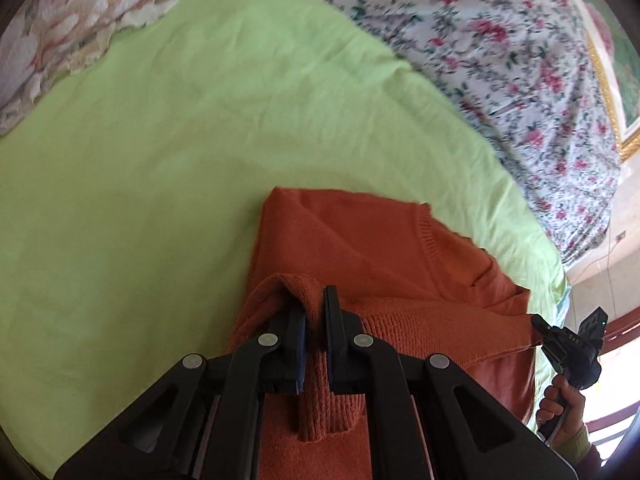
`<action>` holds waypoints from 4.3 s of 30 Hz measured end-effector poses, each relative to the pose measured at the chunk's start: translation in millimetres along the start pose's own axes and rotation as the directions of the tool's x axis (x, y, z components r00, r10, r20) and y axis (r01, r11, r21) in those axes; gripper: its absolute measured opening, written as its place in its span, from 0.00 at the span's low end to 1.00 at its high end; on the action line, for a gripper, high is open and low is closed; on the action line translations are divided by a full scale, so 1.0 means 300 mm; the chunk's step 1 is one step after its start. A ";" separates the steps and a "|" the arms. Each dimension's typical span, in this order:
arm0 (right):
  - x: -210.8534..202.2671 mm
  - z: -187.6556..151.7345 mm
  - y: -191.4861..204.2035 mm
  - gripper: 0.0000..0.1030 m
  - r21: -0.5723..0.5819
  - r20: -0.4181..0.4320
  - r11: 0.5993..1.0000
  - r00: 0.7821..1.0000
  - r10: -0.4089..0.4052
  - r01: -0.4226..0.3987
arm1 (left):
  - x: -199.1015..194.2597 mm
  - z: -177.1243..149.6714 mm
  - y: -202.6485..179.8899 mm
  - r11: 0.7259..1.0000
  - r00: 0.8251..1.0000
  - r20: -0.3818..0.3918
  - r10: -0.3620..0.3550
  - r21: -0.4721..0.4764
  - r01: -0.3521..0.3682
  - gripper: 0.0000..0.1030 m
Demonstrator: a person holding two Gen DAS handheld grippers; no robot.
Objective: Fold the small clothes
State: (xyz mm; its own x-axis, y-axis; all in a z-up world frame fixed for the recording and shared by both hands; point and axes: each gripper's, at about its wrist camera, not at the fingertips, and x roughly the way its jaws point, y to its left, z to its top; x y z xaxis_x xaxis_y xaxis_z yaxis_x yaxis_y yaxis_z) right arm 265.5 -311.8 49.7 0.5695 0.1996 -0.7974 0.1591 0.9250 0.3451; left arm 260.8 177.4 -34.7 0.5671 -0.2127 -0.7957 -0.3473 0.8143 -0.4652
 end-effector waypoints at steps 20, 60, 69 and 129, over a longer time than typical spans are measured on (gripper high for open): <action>-0.109 -0.214 0.126 0.37 -0.133 -0.115 0.989 0.992 0.045 -0.060 | -0.076 -0.288 -0.188 0.975 0.975 -0.205 -0.080 0.186 0.119 0.20; -0.013 -0.239 0.195 0.37 -0.232 -0.093 0.970 0.991 -0.096 0.072 | -0.085 -0.162 -0.023 0.998 0.997 -0.065 0.049 0.039 -0.047 0.34; -0.117 -0.381 0.236 0.43 -0.178 -0.094 0.983 0.993 -0.065 0.047 | 0.024 -0.040 -0.124 0.981 0.993 -0.045 0.105 0.166 -0.096 0.38; -0.190 -0.488 0.250 0.51 -0.260 -0.220 0.965 0.975 -0.043 -0.016 | -0.105 -0.431 0.067 0.969 0.998 0.002 0.064 -0.239 -0.061 0.33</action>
State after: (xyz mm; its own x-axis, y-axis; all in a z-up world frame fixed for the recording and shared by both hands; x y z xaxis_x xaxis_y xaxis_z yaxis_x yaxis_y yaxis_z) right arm 127.1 -206.4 48.6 0.3709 0.2261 -0.9008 -0.0659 0.9739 0.2173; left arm 139.3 130.5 -69.2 0.5454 -0.1591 -0.8229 -0.5498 0.6731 -0.4946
